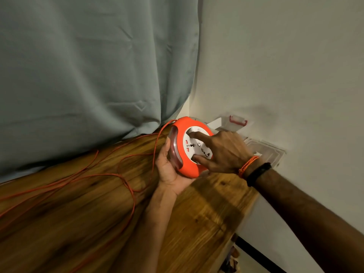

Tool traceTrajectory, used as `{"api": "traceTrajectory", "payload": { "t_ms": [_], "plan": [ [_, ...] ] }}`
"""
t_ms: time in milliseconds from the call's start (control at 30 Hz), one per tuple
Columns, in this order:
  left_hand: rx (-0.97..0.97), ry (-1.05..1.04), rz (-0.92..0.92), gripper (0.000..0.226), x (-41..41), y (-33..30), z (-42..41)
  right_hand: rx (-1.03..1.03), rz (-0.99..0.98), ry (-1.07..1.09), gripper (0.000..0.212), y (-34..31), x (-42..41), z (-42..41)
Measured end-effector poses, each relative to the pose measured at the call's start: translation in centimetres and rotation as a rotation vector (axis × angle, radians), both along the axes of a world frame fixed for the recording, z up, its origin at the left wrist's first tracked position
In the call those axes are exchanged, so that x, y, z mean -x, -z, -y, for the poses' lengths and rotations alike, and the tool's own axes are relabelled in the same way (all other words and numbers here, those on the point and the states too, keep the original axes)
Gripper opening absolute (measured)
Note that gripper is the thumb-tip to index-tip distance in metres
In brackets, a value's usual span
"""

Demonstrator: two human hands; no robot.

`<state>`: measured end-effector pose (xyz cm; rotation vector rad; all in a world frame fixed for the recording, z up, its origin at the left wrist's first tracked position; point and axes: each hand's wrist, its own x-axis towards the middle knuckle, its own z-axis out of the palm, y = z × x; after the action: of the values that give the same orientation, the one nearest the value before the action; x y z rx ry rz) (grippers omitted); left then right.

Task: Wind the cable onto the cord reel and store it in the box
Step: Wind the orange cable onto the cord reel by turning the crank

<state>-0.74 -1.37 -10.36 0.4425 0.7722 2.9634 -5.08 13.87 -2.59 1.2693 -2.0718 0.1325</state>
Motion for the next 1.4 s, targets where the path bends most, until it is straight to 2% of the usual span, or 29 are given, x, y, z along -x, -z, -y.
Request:
{"api": "traceTrajectory", "payload": {
  "t_ms": [133, 233, 300, 367, 433, 500, 567, 633, 700, 767, 867, 1067, 1167, 1233, 1267, 1333, 1400],
  "plan": [
    [-0.012, -0.031, -0.007, 0.068, -0.2, -0.1, -0.2, -0.018, -0.002, 0.011, 0.064, -0.2, 0.0, 0.3],
    [0.003, -0.078, -0.015, 0.071, -0.4, -0.3, -0.3, -0.004, 0.096, 0.075, 0.066, -0.5, -0.2, 0.4],
    [0.028, -0.108, -0.024, 0.073, -0.5, -0.6, -0.5, 0.212, 0.298, 0.169, 0.062, -0.1, -0.8, 1.0],
    [0.073, -0.147, -0.018, 0.078, -0.6, -1.0, -0.9, 0.451, 0.657, 0.303, 0.054, 0.5, -1.0, 1.7],
    [0.111, -0.197, 0.007, 0.089, -0.8, -1.3, -1.2, 0.425, 0.997, 0.401, 0.045, 0.8, -1.2, 2.4],
    [0.105, -0.195, 0.004, 0.093, -1.0, -1.3, -1.3, 0.569, 1.120, 0.357, 0.048, 0.1, -1.4, 2.4],
    [0.098, -0.174, 0.000, 0.086, -1.1, -1.3, -1.1, 0.594, 1.033, 0.306, 0.053, -0.7, -1.8, 2.1],
    [0.071, -0.153, 0.006, 0.078, -0.9, -1.1, -1.0, 0.445, 0.681, 0.285, 0.054, -0.7, -1.9, 1.1],
    [0.045, -0.137, 0.005, 0.075, -0.8, -1.0, -1.0, 0.283, 0.284, 0.176, 0.051, -0.5, -1.8, -0.3],
    [0.043, -0.121, 0.002, 0.080, -0.7, -0.9, -1.0, 0.154, 0.106, 0.062, 0.053, -0.6, -1.5, -1.4],
    [0.042, -0.088, 0.005, 0.086, -0.6, -0.6, -0.7, -0.001, -0.015, -0.027, 0.059, -0.9, -0.9, -2.0],
    [0.069, -0.077, 0.019, 0.089, -0.6, -0.6, -0.4, -0.281, -0.037, -0.059, 0.064, -1.8, 0.6, -1.5],
    [0.048, -0.069, 0.003, 0.083, -0.6, -0.7, -0.7, -0.334, -0.073, -0.026, 0.064, -2.3, 1.0, -1.0],
    [0.042, -0.053, -0.038, 0.080, -0.5, -0.7, -0.9, -0.229, -0.017, -0.021, 0.064, -2.2, 0.6, -1.0],
    [0.039, -0.051, -0.056, 0.080, -0.5, -0.7, -1.0, -0.106, 0.069, -0.001, 0.063, -1.9, 0.1, -0.8],
    [0.037, -0.075, -0.066, 0.080, -0.4, -1.0, -1.2, 0.302, 0.403, 0.117, 0.057, -0.9, -1.3, 0.4],
    [0.060, -0.132, -0.094, 0.067, -0.4, -1.1, -1.3, 0.675, 0.878, 0.281, 0.051, -0.5, -2.1, 1.9]
  ]
}}
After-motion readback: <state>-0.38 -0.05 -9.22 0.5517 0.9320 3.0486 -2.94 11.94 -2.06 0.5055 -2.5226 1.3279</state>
